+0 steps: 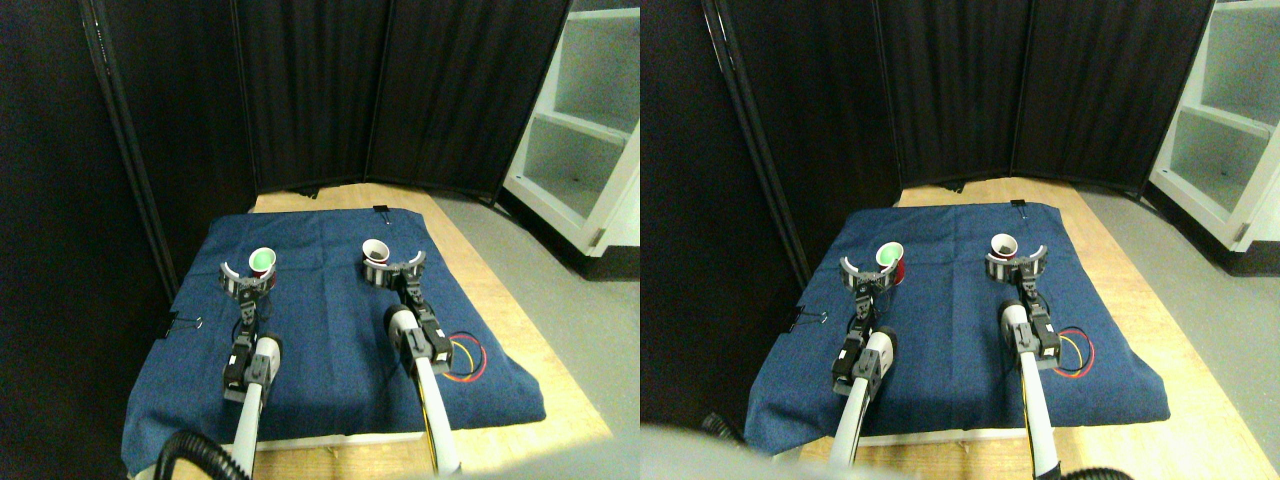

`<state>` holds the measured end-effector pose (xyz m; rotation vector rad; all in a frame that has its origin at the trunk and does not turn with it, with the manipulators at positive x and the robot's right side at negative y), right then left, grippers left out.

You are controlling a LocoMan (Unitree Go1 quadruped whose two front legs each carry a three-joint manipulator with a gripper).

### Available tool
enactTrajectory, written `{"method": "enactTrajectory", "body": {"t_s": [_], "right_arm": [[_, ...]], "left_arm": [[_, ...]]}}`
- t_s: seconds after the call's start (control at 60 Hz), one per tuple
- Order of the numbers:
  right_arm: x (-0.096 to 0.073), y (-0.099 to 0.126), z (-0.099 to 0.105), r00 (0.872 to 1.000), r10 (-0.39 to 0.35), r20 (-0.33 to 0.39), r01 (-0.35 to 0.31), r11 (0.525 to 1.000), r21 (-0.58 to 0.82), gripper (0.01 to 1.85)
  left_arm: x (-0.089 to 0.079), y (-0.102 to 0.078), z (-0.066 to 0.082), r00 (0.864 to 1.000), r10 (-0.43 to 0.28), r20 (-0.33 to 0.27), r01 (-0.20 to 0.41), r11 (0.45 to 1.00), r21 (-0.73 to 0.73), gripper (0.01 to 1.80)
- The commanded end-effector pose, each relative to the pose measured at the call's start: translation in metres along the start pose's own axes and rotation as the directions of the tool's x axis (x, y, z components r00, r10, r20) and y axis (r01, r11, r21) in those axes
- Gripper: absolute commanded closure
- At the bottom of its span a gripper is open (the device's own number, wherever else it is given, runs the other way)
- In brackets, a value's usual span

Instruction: Pour (bimanual)

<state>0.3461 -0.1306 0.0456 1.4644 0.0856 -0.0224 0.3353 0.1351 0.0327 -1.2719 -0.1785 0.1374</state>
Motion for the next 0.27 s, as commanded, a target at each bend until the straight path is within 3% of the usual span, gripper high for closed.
{"method": "enactTrajectory", "body": {"t_s": [0.017, 0.267], "right_arm": [[-0.0032, 0.0080, 0.0021, 0.999, 0.046, -0.007, -0.046, 0.999, 0.005, 0.68], [-0.0083, 0.0096, 0.0037, 0.999, 0.048, -0.002, -0.048, 0.999, 0.011, 0.70]], "left_arm": [[-0.0015, -0.0102, 0.0004, 0.999, -0.038, -0.010, 0.038, 0.999, -0.023, 0.89], [-0.0078, -0.0160, -0.0005, 0.998, -0.040, -0.042, 0.038, 0.999, -0.033, 0.92]]}}
